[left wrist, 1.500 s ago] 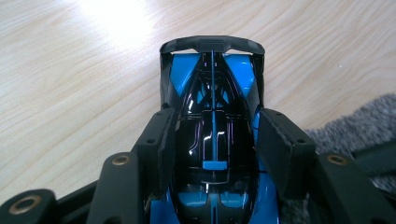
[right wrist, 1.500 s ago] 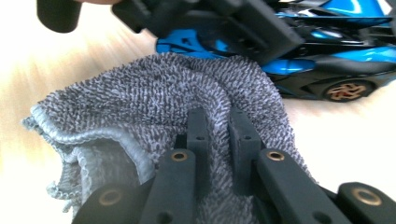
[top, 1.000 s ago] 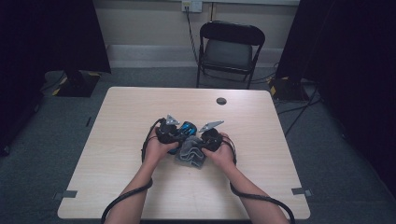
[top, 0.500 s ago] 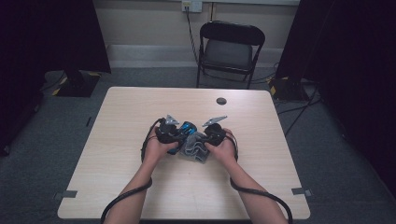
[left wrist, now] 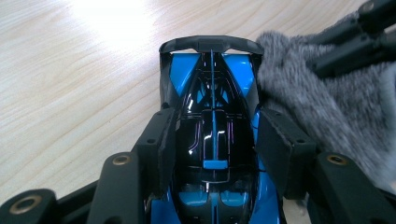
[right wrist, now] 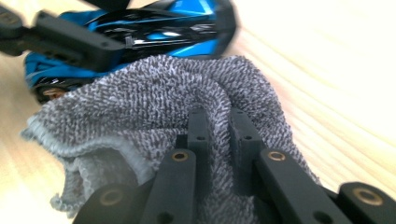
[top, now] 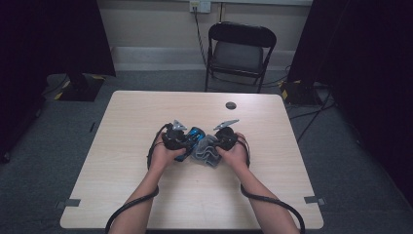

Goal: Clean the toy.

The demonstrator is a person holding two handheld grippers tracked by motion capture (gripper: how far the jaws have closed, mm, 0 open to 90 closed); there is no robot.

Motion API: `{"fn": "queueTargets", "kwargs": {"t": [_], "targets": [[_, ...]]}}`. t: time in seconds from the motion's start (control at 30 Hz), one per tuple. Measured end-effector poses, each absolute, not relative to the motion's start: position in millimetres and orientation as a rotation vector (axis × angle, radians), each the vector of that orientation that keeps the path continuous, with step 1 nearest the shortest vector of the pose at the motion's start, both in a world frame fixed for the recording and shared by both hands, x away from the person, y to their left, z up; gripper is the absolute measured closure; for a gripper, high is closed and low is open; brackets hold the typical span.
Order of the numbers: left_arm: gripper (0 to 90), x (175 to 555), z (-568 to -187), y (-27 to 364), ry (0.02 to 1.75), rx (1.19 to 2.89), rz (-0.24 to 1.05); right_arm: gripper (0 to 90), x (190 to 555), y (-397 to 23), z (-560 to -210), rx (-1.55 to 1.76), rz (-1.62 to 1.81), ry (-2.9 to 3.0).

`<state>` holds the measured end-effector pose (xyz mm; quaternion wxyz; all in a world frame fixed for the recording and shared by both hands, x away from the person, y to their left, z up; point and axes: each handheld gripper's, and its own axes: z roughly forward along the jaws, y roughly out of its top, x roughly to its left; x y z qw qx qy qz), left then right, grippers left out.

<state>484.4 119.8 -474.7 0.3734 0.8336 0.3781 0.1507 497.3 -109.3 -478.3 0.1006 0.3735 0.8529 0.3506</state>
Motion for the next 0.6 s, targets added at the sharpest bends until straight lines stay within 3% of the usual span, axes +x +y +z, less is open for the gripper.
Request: {"fn": "queueTargets", "kwargs": {"t": [0.6], "targets": [[48.0,484,-475,121,0.967,2.129,0.38,81.0,487,-131,-460,1.071,1.118,2.477]]}}
